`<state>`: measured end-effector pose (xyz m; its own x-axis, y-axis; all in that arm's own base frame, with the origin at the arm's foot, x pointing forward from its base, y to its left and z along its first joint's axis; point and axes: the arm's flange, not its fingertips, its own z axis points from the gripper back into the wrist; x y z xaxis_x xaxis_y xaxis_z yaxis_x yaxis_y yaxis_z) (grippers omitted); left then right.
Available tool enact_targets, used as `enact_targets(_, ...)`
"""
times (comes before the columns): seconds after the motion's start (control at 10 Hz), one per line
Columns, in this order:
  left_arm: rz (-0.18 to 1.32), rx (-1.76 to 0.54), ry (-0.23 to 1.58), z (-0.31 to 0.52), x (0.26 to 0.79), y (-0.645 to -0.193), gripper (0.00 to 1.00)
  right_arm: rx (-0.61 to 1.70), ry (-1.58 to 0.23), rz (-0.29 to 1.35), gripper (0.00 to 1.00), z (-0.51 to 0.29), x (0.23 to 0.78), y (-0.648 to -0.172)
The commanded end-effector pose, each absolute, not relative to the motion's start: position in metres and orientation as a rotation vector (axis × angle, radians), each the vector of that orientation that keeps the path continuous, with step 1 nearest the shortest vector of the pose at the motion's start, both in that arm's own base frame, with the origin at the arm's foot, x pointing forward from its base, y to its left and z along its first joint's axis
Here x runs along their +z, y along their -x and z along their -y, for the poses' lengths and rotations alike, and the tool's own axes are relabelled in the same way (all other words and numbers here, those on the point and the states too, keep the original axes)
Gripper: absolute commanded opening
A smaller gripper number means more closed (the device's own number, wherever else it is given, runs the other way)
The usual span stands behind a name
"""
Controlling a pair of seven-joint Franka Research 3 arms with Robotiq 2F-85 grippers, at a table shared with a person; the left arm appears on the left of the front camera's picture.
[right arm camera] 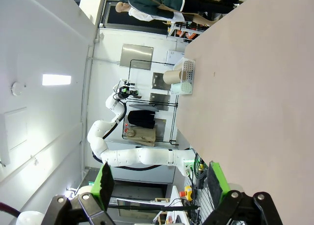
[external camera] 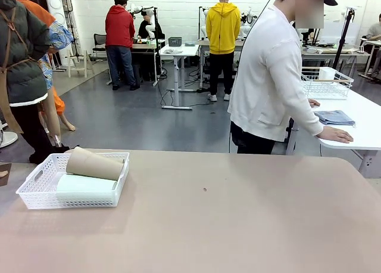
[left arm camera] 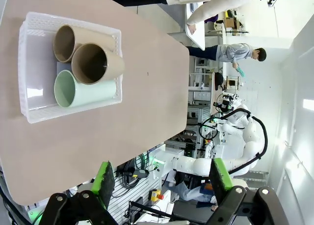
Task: Clean and organize the cups into the basket.
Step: Move the Organizing basket back to the left side of the table.
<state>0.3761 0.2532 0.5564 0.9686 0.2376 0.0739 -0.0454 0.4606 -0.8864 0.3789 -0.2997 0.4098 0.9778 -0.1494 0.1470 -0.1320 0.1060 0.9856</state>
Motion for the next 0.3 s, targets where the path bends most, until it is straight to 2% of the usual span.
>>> enact_targets(0.0, 0.205, 0.178, 1.076, -0.2545, 0.5582, -0.3762, 1.0, -0.019, -1.476, 0.224, 1.0, 0.297, 0.4122, -0.3768)
enact_targets(0.2, 0.205, 0.178, 1.076, -0.2545, 0.5582, -0.3762, 1.0, -0.019, -1.476, 0.224, 1.0, 0.297, 0.4122, -0.3768)
